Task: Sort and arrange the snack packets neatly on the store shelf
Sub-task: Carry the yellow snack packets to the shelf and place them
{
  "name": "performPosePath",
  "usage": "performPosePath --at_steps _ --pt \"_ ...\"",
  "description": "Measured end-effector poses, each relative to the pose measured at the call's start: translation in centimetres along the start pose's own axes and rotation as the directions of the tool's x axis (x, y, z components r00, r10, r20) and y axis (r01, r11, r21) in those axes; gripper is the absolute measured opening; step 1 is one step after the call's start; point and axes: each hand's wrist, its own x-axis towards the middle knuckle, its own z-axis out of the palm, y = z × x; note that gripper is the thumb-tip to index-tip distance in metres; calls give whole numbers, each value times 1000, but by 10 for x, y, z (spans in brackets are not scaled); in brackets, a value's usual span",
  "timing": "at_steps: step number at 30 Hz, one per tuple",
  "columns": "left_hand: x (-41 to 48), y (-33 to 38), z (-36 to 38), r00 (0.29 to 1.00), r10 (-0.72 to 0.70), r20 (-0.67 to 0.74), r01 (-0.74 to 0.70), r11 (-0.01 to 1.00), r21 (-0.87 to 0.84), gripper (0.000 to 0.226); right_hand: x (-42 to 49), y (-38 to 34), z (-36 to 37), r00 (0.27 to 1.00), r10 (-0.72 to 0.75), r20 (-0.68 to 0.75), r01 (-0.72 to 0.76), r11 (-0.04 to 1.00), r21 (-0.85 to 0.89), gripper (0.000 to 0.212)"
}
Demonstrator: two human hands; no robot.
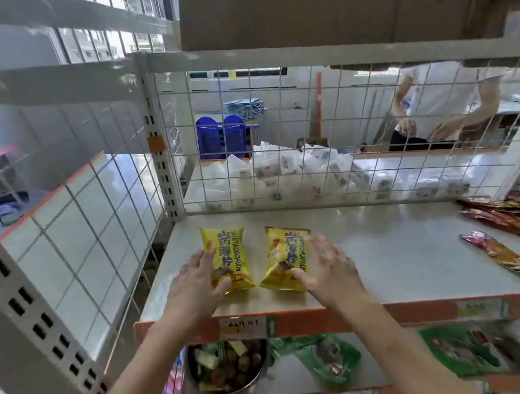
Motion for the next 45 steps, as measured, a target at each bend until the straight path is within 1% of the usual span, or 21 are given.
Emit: performPosePath --at_steps 4,6,8,10,12,16,19,22,26,29,33,36,39,43,45 --pt "23 14 11 996 -53 68 53 999 5 70 29 -14 20 980 99 171 -110 992 55 75" --pt "35 19 16 994 -84 63 85 996 -10 74 41 -19 28 965 150 213 -166 985 56 81" --pt "44 21 19 989 -131 68 132 991 -9 80 50 -21 31 956 178 232 -193 980 44 85" --pt "50 23 23 983 -163 89 161 987 28 86 55 -24 32 951 181 250 -197 980 39 84" --pt "54 24 24 981 -173 90 169 984 50 87 59 -23 32 943 186 277 -209 976 54 84" --pt "58 23 22 976 -196 97 196 981 7 85 66 -21 28 922 223 317 -263 961 90 88" --pt "57 22 21 978 -189 85 194 980 -51 86 68 -21 28 922 225 316 -276 952 129 91" --pt "55 19 18 981 -188 56 194 971 -142 86 64 -19 29 942 207 263 -258 949 179 89" --pt "46 11 11 985 -168 37 171 953 -251 88 48 -9 23 971 179 160 -222 921 321 84" --pt "35 10 3 994 -110 -18 98 942 -322 87 29 5 15 984 168 59 -178 902 395 80" --pt "15 19 -10 993 18 -116 -63 916 -396 86 -8 32 -6 972 226 -72 -175 889 424 80" --pt "3 30 -18 979 115 -170 -179 887 -426 85 -47 46 -24 943 284 -172 -172 862 478 79" --pt "-10 45 -24 963 205 -176 -263 865 -428 84 -91 58 -36 906 363 -217 -214 836 505 77" --pt "-25 61 -21 925 344 -159 -378 808 -452 84 -153 64 -45 824 486 -291 -296 807 511 80" --pt "-33 67 -15 896 422 -134 -434 774 -462 86 -186 63 -48 785 540 -305 -338 784 520 81"
